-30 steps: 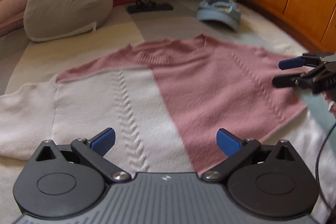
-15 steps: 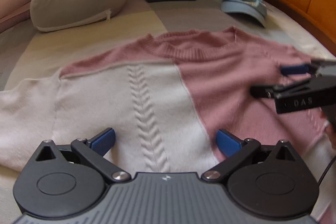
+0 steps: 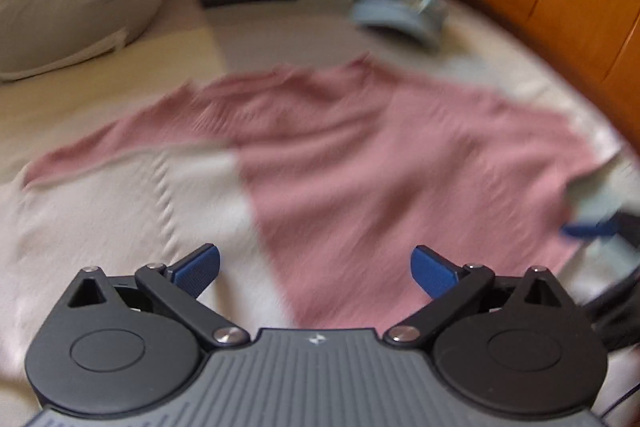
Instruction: Fold clothes
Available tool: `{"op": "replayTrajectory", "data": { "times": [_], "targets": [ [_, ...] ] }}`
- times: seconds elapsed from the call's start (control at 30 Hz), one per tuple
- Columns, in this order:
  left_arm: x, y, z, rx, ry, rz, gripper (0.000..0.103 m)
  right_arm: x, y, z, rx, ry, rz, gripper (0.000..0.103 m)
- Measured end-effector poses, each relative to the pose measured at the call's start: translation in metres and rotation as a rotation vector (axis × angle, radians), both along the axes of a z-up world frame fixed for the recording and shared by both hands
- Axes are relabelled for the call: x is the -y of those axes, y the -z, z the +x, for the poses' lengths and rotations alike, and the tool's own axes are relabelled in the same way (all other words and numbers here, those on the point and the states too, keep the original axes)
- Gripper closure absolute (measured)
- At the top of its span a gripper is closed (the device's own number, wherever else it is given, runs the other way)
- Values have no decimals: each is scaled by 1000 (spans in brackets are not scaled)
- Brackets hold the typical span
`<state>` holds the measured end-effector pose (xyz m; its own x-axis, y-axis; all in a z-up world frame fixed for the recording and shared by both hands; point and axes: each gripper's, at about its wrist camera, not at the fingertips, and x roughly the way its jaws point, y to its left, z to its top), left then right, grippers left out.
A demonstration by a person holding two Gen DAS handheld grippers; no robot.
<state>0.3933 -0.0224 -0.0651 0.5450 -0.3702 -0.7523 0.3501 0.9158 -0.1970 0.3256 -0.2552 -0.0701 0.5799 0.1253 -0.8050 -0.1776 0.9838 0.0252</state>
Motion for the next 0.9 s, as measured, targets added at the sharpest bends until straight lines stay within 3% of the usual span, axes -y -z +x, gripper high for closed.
{"op": "replayTrajectory", "data": {
  "times": [0.13,0.23,0.37,0.5,0.63,0.73,0.83,0.9],
  "targets": [
    [10,-23,32,-5,52,-150,1,3,-4,-12,32,12,0,0],
    [32,-23,68,-21,91,-225,1,6,-9,-22,63,30,6,0],
    [58,3,121,-142,42,-220,1,14,-9,-40,66,64,36,0],
    [60,14,158,-48,-20,-158,1,24,-6,-58,53,103,52,0],
    [60,3,182,-75,-100,-125,3,29,-5,-68,52,108,70,0],
    [59,-19,169,-52,-45,-198,1,32,-9,-69,66,97,89,0],
    [71,-23,157,-133,53,-240,1,33,-12,-66,79,80,96,0],
    [80,-12,157,-208,70,-223,1,33,-14,-64,86,69,101,0]
  ]
}}
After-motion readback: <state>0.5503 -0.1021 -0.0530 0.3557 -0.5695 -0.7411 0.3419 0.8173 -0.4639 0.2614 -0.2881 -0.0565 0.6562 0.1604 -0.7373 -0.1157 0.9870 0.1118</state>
